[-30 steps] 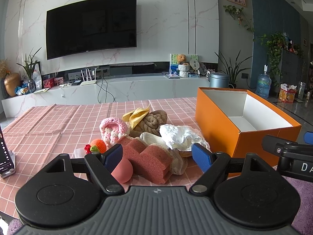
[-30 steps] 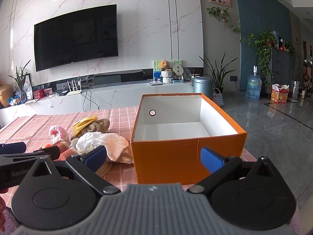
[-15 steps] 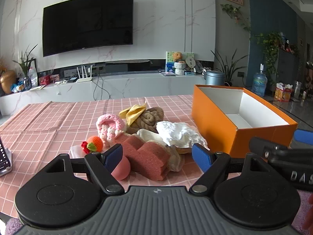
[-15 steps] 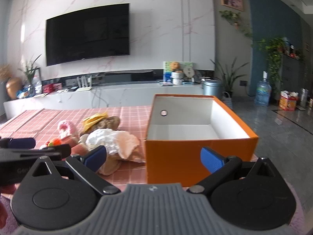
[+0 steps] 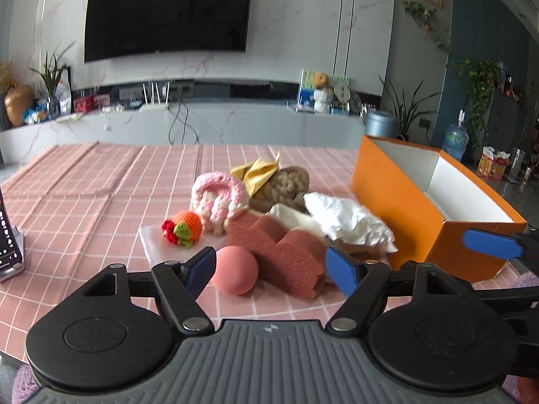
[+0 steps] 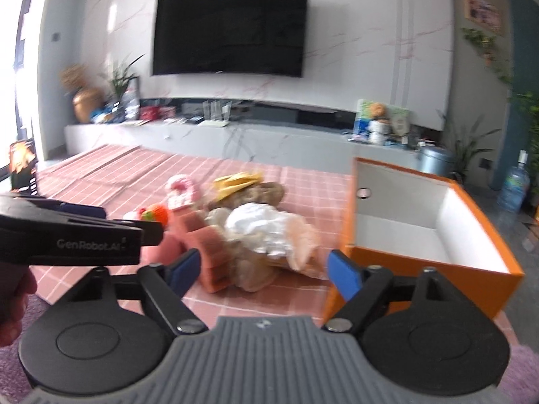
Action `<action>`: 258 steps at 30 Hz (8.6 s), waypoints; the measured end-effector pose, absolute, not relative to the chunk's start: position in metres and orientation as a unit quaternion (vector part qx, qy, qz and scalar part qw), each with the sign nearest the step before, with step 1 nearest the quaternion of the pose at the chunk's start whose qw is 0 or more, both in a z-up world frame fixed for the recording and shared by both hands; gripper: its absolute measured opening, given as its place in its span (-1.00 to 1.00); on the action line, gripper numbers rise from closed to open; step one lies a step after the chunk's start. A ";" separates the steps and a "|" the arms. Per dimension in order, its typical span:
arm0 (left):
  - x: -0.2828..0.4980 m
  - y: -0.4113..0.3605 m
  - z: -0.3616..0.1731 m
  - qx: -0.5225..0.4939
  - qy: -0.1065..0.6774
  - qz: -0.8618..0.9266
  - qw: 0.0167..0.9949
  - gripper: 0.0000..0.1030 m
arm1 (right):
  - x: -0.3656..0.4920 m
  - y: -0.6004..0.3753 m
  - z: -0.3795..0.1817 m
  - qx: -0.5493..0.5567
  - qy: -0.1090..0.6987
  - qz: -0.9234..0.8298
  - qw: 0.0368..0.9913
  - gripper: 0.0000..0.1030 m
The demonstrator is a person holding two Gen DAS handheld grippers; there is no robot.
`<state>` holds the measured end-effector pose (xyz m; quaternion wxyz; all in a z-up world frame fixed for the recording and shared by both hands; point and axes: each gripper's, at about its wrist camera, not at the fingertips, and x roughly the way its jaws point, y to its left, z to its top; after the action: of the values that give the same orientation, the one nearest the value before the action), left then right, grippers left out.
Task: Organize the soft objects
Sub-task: 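Grasp the pink ball with the right gripper while the left gripper grasps the orange crocheted fruit, then carry the pink ball and orange fruit with both grippers over the orange box, then open both grippers to drop the ball and fruit into the box, then grasp the brown sponge with the left gripper while the right gripper grasps the white tissue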
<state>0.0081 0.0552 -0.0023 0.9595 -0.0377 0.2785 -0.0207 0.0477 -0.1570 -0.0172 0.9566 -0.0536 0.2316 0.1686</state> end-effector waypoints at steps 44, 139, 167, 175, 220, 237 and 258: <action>0.130 0.164 -0.045 -0.029 0.380 -0.044 0.923 0.45 | 0.160 -0.007 -0.073 -0.185 0.270 0.316 0.891 -0.40; 0.038 0.093 0.012 -0.047 0.349 -0.048 0.935 0.04 | 0.101 -0.156 0.009 0.059 0.257 0.320 0.910 -0.28; 0.178 -0.170 0.019 0.163 0.361 -0.338 0.854 0.05 | 0.213 -0.367 0.002 -0.052 0.413 0.089 0.905 -0.27; 0.191 -0.190 -0.004 0.199 0.404 -0.328 0.830 0.05 | 0.218 -0.367 -0.013 -0.085 0.422 0.115 0.895 -0.26; 0.135 -0.091 0.040 0.009 0.319 -0.261 0.911 0.59 | 0.136 -0.325 0.034 -0.024 0.273 0.036 0.961 0.47; 0.063 0.016 0.013 -0.058 0.301 -0.160 0.938 0.56 | 0.051 -0.211 -0.011 -0.010 0.220 0.089 0.971 0.52; 0.064 0.054 -0.043 -0.149 0.360 -0.084 0.917 0.57 | 0.109 -0.140 -0.067 -0.091 0.269 0.154 0.946 -0.49</action>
<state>0.0637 0.0542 -0.0432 0.9172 -0.1491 0.3599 -0.0842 0.1093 -0.1396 -0.0667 0.9462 -0.0910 0.2694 0.1544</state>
